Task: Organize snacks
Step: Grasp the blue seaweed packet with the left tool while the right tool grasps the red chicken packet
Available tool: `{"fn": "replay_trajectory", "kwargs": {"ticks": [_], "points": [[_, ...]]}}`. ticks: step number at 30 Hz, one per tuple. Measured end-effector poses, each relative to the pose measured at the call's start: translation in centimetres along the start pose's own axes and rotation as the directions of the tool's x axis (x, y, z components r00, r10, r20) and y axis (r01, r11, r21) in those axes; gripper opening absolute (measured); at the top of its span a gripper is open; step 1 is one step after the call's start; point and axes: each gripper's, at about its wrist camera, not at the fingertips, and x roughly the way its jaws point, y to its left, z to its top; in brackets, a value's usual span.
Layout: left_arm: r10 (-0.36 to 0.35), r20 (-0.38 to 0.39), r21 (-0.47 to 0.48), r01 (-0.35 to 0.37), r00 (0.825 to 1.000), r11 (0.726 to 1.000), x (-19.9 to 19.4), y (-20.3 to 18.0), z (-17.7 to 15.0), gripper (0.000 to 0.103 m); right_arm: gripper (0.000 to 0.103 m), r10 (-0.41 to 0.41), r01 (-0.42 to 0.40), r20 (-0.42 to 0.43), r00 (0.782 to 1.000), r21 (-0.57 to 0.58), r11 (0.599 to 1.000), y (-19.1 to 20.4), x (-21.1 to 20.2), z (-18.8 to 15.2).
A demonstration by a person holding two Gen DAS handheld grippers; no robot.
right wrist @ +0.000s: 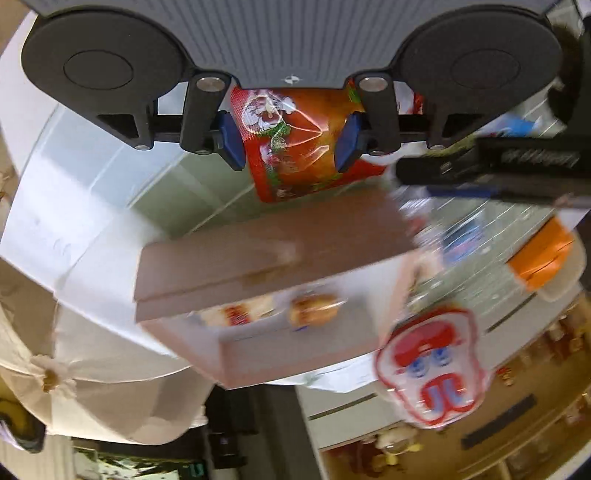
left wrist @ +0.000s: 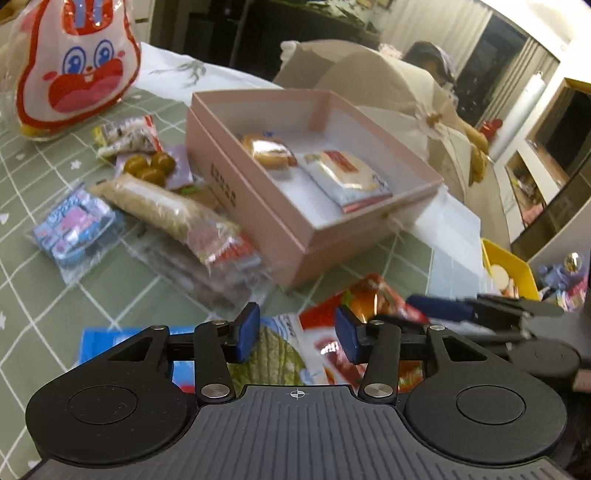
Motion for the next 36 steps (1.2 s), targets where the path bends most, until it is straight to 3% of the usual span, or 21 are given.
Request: {"fn": "replay_trajectory", "kwargs": {"ticks": [3,7,8,10,13,16,19,21,26,30,33,34,35,36], "points": [[-0.015,-0.010,-0.008,0.015,1.000,1.000,-0.5,0.1,-0.9,0.050,0.055,0.023,-0.023,0.001,1.000,-0.006,1.000,0.6,-1.3,-1.6],[-0.035,-0.036,0.004,0.035,0.999,0.999,-1.4,-0.1,-1.9,0.045,0.055,-0.012,0.014,0.020,1.000,-0.077,0.997,2.2,-3.4,-3.4],[-0.028,-0.043,0.016,0.029,0.999,0.999,-1.7,-0.1,-2.3,0.042,0.057,-0.008,0.011,0.029,1.000,-0.100,0.995,2.7,-3.9,-3.5],[-0.017,-0.056,0.020,0.018,0.998,1.000,-2.5,0.0,-3.1,0.038,0.071,0.011,-0.007,0.028,1.000,-0.138,0.990,3.5,-5.0,-4.0],[-0.025,-0.078,0.027,0.027,0.997,0.999,-3.8,0.1,-4.2,0.038,0.074,0.033,-0.033,-0.005,0.999,-0.171,0.985,4.3,-5.6,-4.8],[0.021,-0.067,0.019,-0.020,0.998,1.000,-5.6,0.3,-5.1,0.038,0.076,-0.015,0.012,-0.012,1.000,-0.216,0.976,3.8,-5.5,-5.8],[0.071,-0.039,-0.086,-0.074,0.997,0.994,-7.4,1.7,-5.4,0.038,0.078,-0.149,0.147,0.001,0.989,-0.185,0.972,2.1,-4.7,-5.8],[0.093,-0.035,-0.166,-0.098,0.995,0.981,-8.1,3.0,-5.6,0.038,0.077,-0.163,0.163,0.012,0.987,-0.132,0.978,1.1,-5.0,-5.4],[0.131,-0.049,-0.357,-0.140,0.990,0.923,-7.8,6.5,-6.3,0.038,0.077,-0.076,0.078,0.034,0.997,-0.053,0.996,1.1,-6.8,-5.2],[0.155,-0.014,-0.420,-0.147,0.988,0.895,-6.1,8.2,-5.4,0.038,0.077,0.032,-0.033,-0.035,0.999,-0.024,0.999,2.5,-6.1,-5.6],[0.147,0.018,-0.381,-0.129,0.989,0.915,-4.3,8.1,-3.6,0.040,0.077,0.067,-0.066,-0.086,0.994,0.011,0.998,3.3,-4.7,-5.6],[0.128,0.027,-0.355,-0.110,0.991,0.928,-3.7,7.7,-2.9,0.041,0.077,0.053,-0.054,-0.080,0.995,-0.007,0.999,3.7,-4.4,-5.4],[0.118,0.028,-0.324,-0.102,0.993,0.941,-3.1,7.2,-2.4,0.052,0.077,0.021,-0.024,-0.074,0.997,-0.034,0.999,3.9,-4.1,-5.2],[0.104,0.034,-0.280,-0.091,0.994,0.956,-2.7,6.6,-1.9,0.052,0.077,-0.024,0.019,-0.069,0.997,-0.066,0.998,4.0,-3.7,-5.0]]}}
